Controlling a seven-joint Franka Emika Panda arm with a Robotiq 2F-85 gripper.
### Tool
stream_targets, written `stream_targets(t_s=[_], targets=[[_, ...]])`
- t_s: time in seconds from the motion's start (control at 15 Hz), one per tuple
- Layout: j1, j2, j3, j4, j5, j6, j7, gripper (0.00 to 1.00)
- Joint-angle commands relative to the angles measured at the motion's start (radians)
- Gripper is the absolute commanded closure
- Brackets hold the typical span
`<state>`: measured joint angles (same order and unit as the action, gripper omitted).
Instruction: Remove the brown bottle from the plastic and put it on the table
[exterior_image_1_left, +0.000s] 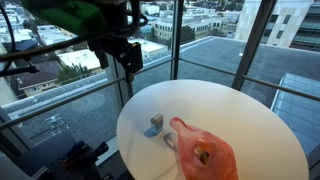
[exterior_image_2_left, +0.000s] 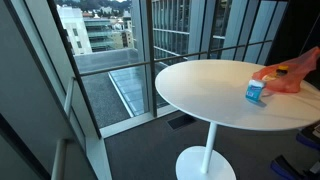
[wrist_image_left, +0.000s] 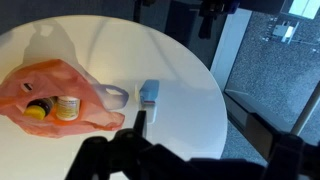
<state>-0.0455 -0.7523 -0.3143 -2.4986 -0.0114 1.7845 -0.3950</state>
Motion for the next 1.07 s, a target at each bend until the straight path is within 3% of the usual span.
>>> stream_targets(t_s=[0.0,0.67,1.0], targets=[[-0.014,0.003,0.011,0.002,0.008,-0.002,-0.008,0.00],[-0.041,0.037,0.024,0.029,-0.016,0.051,0.026,0.00],[-0.072,0.125,0.027,0.095,-0.030,0.117,0.064,0.00]])
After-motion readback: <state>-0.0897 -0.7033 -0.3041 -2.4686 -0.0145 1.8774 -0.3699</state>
